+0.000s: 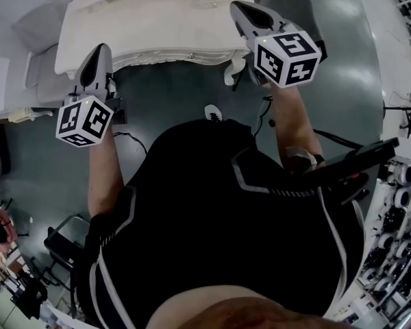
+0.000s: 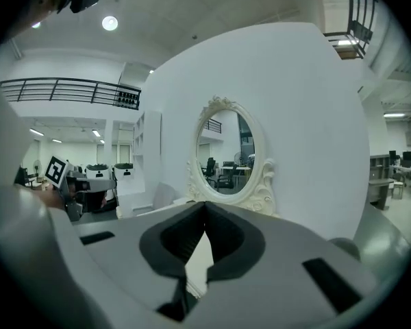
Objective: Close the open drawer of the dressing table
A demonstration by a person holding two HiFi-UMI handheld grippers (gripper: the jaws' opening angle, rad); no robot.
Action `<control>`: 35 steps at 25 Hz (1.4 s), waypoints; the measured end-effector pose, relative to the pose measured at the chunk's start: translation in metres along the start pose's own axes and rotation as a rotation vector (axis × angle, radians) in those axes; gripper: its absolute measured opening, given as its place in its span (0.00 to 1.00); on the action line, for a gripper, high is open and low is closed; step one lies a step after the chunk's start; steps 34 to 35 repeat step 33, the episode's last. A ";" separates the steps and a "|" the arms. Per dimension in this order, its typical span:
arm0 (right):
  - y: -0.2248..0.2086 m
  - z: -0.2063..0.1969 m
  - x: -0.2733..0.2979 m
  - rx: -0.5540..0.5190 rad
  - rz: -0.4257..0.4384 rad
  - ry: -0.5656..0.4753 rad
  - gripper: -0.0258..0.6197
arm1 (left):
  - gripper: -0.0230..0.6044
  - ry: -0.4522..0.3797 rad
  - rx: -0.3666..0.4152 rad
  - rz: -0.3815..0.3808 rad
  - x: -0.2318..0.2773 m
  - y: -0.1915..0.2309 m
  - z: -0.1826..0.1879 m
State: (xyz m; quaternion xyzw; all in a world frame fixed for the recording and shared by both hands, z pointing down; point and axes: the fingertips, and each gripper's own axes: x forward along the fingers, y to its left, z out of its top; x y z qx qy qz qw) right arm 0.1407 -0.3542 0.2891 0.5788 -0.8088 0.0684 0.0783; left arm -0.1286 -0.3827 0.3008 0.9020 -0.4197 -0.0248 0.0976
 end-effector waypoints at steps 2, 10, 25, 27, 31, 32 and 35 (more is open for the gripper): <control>0.001 0.008 0.000 -0.020 -0.004 -0.004 0.05 | 0.04 0.000 -0.018 0.001 0.001 0.002 0.005; -0.004 0.025 -0.009 -0.040 0.003 -0.024 0.05 | 0.03 -0.001 0.016 0.042 0.005 -0.003 0.020; -0.005 0.022 -0.011 -0.049 -0.021 -0.005 0.04 | 0.04 0.034 0.074 0.013 0.009 -0.016 0.022; -0.006 0.021 -0.013 -0.050 -0.020 -0.006 0.05 | 0.04 0.034 0.081 0.013 0.008 -0.017 0.023; -0.007 0.021 -0.014 -0.048 -0.024 -0.009 0.05 | 0.04 0.015 0.040 -0.029 0.006 -0.019 0.024; -0.007 0.021 -0.014 -0.048 -0.024 -0.010 0.04 | 0.04 0.017 0.032 -0.041 0.006 -0.019 0.024; -0.007 0.022 -0.014 -0.049 -0.025 -0.012 0.04 | 0.04 0.021 0.025 -0.054 0.006 -0.019 0.023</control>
